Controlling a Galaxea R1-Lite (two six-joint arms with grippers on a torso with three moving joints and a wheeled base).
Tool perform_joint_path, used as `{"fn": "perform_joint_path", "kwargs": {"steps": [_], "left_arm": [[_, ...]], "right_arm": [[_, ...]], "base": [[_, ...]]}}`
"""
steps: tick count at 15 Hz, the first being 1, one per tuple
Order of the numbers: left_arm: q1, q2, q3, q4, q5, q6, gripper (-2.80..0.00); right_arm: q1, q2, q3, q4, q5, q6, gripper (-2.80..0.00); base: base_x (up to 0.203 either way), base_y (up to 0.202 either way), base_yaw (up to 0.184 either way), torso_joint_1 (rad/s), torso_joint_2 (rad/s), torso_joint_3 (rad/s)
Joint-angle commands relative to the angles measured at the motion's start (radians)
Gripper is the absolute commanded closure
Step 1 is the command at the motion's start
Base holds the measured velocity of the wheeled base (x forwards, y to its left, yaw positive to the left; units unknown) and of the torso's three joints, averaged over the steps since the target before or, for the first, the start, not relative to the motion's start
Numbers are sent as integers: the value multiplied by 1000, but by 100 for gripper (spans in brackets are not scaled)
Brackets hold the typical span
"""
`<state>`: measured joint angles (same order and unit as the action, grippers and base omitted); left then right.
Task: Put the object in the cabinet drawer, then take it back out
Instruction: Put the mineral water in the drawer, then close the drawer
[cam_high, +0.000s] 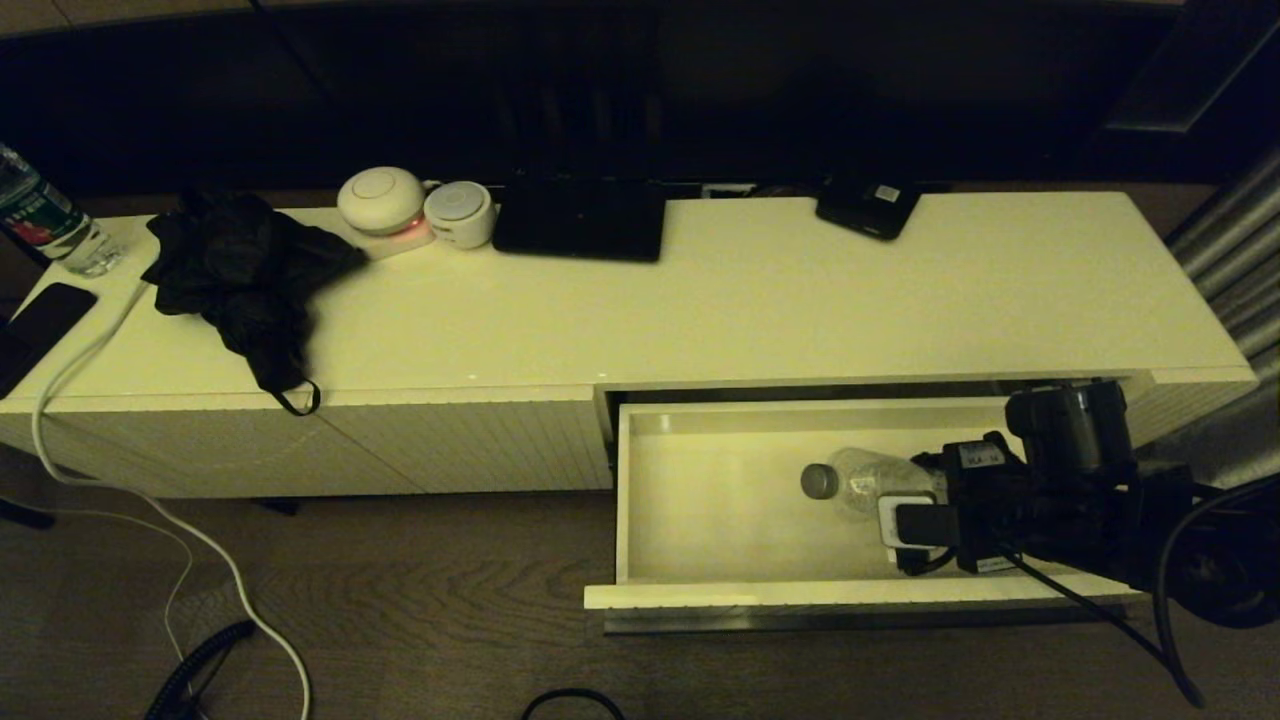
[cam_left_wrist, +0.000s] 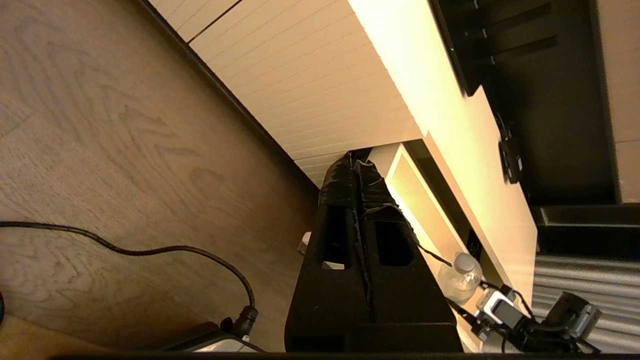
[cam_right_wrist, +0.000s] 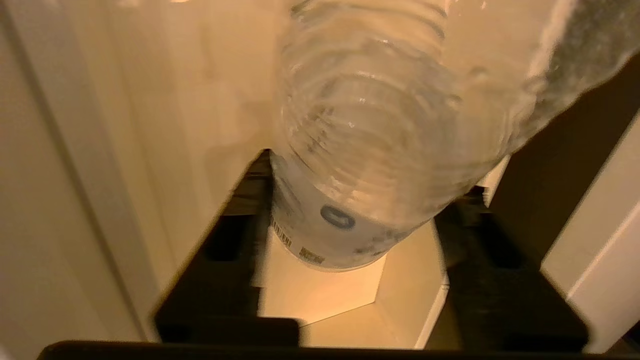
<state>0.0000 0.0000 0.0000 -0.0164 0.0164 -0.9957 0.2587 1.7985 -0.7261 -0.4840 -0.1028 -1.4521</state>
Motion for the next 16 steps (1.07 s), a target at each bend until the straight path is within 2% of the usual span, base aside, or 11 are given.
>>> {"fn": "perform_joint_path", "kwargs": {"steps": [1, 7, 10, 16], "left_arm": [[0, -2, 0, 0, 0, -6, 0], [0, -2, 0, 0, 0, -6, 0], [0, -2, 0, 0, 0, -6, 0], [0, -2, 0, 0, 0, -6, 0]], "right_arm": [[2, 1, -18, -2, 1, -2, -280], [2, 0, -20, -11, 11, 9, -280], [3, -63, -47, -8, 9, 83, -280], [4, -265, -103, 39, -3, 143, -280]], "base": [[0, 0, 0, 0, 0, 0], [0, 0, 0, 0, 0, 0], [0, 0, 0, 0, 0, 0], [0, 0, 0, 0, 0, 0]]}}
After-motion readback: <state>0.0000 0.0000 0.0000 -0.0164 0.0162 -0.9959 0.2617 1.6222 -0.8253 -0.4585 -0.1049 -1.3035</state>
